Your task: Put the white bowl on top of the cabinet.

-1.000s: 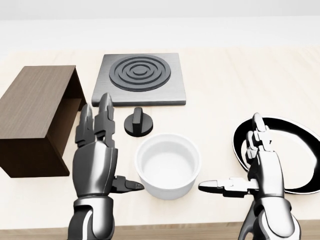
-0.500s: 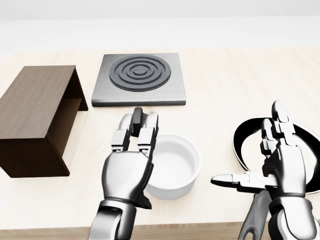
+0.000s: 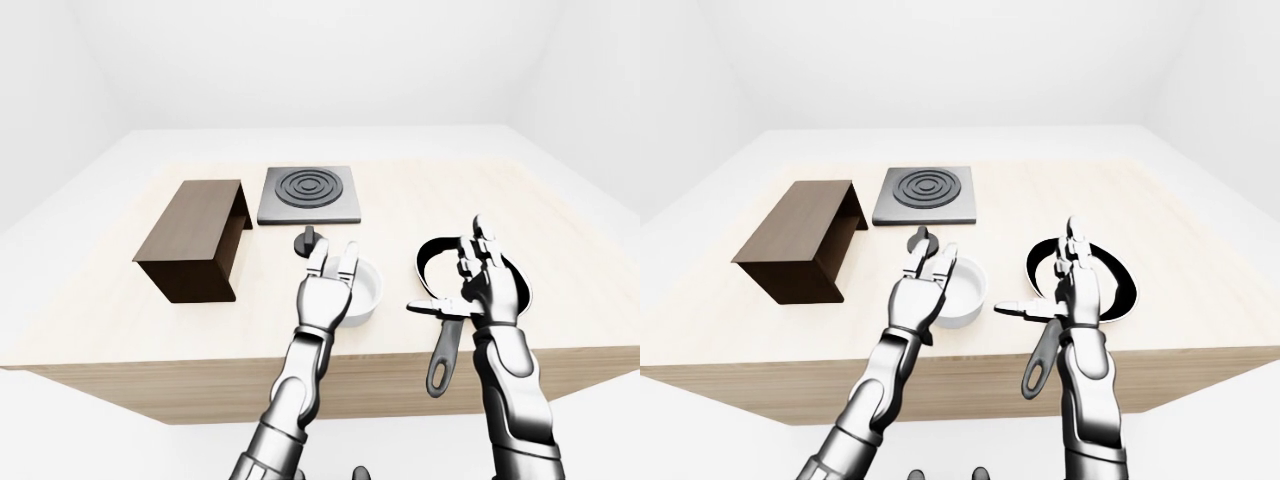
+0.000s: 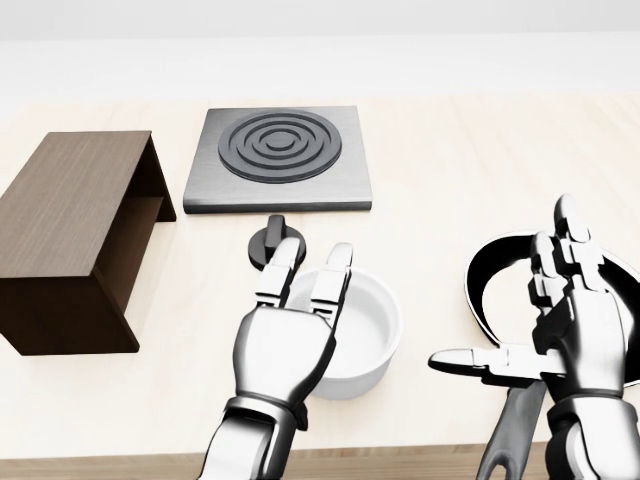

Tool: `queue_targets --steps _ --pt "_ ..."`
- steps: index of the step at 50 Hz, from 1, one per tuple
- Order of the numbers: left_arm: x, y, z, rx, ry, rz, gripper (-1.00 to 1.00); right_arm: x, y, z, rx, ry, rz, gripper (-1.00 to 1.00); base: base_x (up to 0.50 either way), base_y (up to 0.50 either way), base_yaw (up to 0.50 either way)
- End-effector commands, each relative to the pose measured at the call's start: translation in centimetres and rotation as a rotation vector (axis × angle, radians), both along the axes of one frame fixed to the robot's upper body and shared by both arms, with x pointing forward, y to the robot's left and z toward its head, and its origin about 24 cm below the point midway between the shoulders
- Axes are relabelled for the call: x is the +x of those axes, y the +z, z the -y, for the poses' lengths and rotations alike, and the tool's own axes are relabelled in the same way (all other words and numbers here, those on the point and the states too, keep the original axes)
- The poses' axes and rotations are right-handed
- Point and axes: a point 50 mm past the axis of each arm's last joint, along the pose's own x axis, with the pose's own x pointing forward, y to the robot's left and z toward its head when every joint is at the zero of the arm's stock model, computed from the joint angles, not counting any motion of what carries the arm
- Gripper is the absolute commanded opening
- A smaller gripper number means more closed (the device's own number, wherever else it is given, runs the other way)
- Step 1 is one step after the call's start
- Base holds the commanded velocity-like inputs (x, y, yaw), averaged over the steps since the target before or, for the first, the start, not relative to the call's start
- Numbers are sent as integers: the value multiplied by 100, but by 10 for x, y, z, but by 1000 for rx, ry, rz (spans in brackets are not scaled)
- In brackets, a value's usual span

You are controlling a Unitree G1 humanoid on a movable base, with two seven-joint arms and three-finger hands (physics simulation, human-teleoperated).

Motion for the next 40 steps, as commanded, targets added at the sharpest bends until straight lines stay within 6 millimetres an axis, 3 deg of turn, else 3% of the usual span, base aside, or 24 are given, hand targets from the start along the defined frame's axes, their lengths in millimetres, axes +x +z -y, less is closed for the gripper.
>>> queue_targets --steps 1,19,40 --pt "1 -6 6 48 -19 -30 100 -1 4 2 4 -4 16 100 0 0 0" --pt "6 -13 15 51 -39 -64 100 -1 7 5 14 -9 30 100 0 0 0" --pt "16 -28 11 110 -39 -150 100 1 6 4 16 -4 29 100 0 0 0"
